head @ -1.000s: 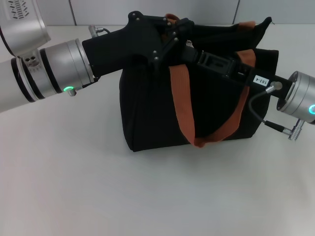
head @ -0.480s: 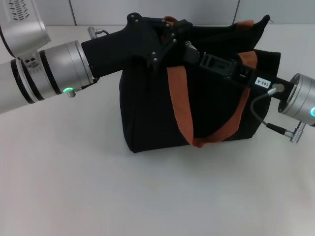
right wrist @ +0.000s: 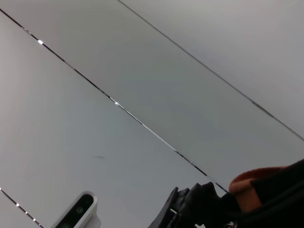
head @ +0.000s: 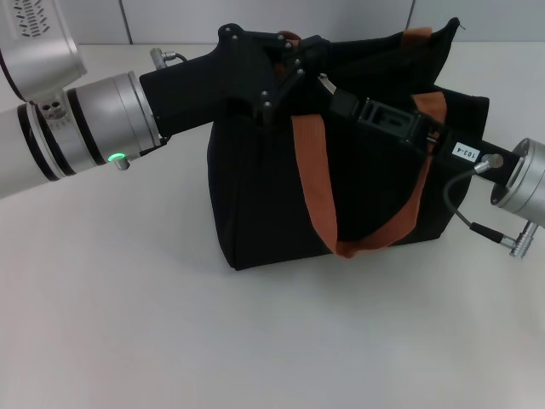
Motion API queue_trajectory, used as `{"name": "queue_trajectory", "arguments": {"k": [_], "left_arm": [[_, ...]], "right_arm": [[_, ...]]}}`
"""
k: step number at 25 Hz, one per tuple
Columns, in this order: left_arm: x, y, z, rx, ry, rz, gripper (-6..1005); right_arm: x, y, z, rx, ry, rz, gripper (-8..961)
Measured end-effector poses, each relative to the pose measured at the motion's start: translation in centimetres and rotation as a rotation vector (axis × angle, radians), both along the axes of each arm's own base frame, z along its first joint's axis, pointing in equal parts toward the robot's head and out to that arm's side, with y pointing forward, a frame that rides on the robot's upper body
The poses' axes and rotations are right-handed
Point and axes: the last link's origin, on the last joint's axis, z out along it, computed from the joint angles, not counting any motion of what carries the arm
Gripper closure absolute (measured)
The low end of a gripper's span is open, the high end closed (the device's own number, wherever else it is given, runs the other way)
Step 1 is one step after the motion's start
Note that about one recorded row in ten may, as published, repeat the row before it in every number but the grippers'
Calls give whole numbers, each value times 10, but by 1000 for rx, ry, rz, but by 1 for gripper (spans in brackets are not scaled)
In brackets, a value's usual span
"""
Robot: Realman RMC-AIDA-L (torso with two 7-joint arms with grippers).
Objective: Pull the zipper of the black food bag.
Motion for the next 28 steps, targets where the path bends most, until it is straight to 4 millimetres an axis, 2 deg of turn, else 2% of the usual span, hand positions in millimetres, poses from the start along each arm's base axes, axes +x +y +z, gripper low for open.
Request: {"name": "queue_trajectory", "arguments": {"k": [28], "left_arm": [[0,0,0,0,-1,-1,933]], "right_arm": [[-8,10,-3,3,-26,11,776]]}}
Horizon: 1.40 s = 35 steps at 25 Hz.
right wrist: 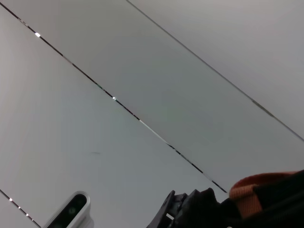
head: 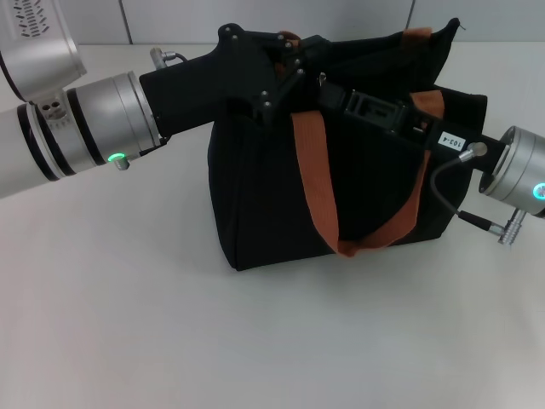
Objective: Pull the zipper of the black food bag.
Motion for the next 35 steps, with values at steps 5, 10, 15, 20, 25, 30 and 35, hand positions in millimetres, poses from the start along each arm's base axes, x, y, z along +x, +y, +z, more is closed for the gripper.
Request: {"name": "queue_trajectory", "arguments": {"k": [5,10,15,20,25,30,35], "left_arm": [[0,0,0,6,3,-5,932],[0,0,0,8,5,-5,931],[0,0,0,8,5,-4,930],[-1,0,-2,3,4,1,930],[-1,0,-2,3,3,1,929],[-1,0,-2,2,4,2,928],[-1,0,-2,2,4,2,927]], "right_arm": [[1,1,-1,-3,-3,-8,775],[1,2,-1,-6,-6,-18,774],[0,2,-1,-7,-5,-12,775],[-1,2,0,-8,-4,-8,777],[0,1,-1,-10,-3,-8,778],[0,2,-2,-13,-3,-15,778],[-4,2,-5,-42,4,-14,779]]}}
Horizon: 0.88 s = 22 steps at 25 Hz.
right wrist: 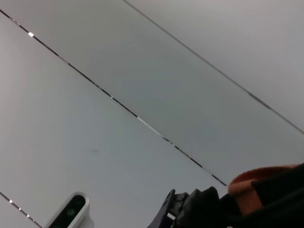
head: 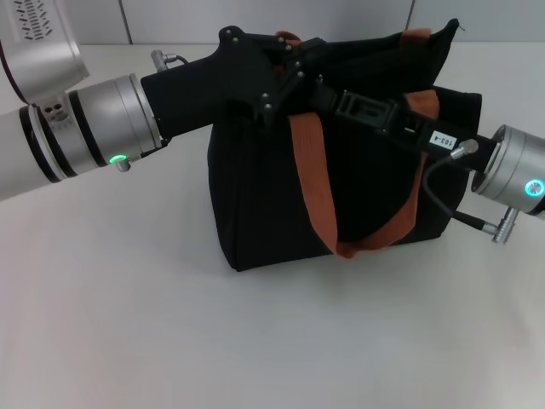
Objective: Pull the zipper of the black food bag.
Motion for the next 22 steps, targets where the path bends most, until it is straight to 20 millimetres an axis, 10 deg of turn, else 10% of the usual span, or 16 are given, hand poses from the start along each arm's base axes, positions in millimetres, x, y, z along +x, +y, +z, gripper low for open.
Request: {"name": "queue_trajectory", "arguments": {"k": [22], "left_arm": [[-1,-2,-1,-7,-5,-1,924]], "right_arm": [[5,-2,-10,-137,-21,-90,779]]}}
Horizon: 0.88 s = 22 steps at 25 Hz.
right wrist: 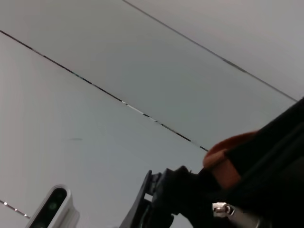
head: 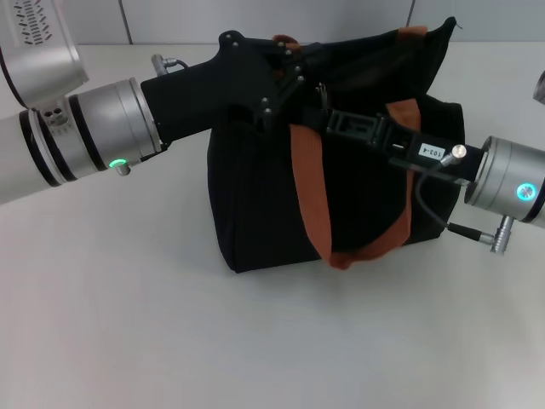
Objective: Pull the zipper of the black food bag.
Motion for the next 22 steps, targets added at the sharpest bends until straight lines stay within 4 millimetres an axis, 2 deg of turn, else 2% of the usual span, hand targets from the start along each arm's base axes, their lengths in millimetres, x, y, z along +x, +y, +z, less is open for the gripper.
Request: {"name": "queue_trajectory", "arguments": {"k": [12,16,22], "left_arm": [[1,-1,-1,-4,-4,-5,922],[2,-1,1,-1,-17,-4,921],[2,0,4,10,-36,6,920]], "right_arm": [[3,-3,4,29,8,11,784],[6,-9,11,96,12,66,779],[22,-23,26,248,33,100,779]]}}
